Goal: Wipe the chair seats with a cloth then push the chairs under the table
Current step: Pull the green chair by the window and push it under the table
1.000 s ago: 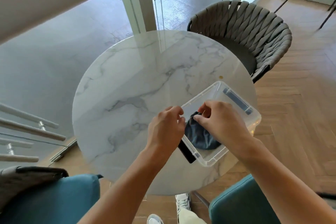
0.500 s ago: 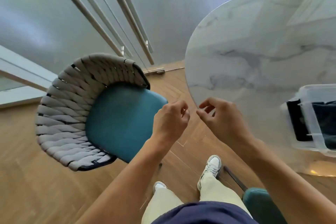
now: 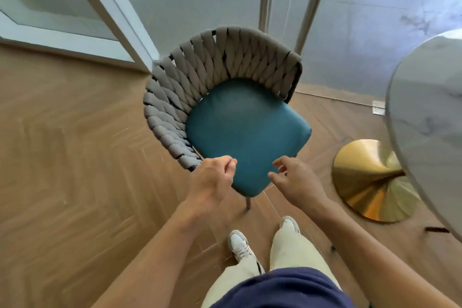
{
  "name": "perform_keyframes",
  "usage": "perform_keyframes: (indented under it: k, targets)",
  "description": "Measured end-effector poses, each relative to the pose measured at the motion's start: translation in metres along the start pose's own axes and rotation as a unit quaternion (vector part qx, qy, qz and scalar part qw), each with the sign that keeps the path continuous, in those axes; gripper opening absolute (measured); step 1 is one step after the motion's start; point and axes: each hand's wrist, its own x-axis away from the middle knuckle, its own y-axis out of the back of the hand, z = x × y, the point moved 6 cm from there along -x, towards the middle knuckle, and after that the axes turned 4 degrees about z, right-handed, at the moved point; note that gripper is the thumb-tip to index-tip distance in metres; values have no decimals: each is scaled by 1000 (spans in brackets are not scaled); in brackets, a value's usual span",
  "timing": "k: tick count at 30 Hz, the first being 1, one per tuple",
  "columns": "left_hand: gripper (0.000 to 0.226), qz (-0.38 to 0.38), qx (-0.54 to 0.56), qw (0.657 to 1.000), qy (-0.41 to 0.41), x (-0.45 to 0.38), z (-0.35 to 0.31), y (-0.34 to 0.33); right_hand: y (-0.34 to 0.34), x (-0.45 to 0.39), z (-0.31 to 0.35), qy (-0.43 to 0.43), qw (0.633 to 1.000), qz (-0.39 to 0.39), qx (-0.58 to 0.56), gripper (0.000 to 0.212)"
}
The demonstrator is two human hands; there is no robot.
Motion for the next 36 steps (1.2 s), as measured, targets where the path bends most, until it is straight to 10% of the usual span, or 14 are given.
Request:
perform_keyframes:
  k: [16,36]
  targets:
    - [28,43,-176,980,83,-104,191,130,-124,-134,195,15,997,75,-10,36]
    - [30,167,-396,900,-64,-293,411,294,-191,-306,392,-148,977,-24,-149,56]
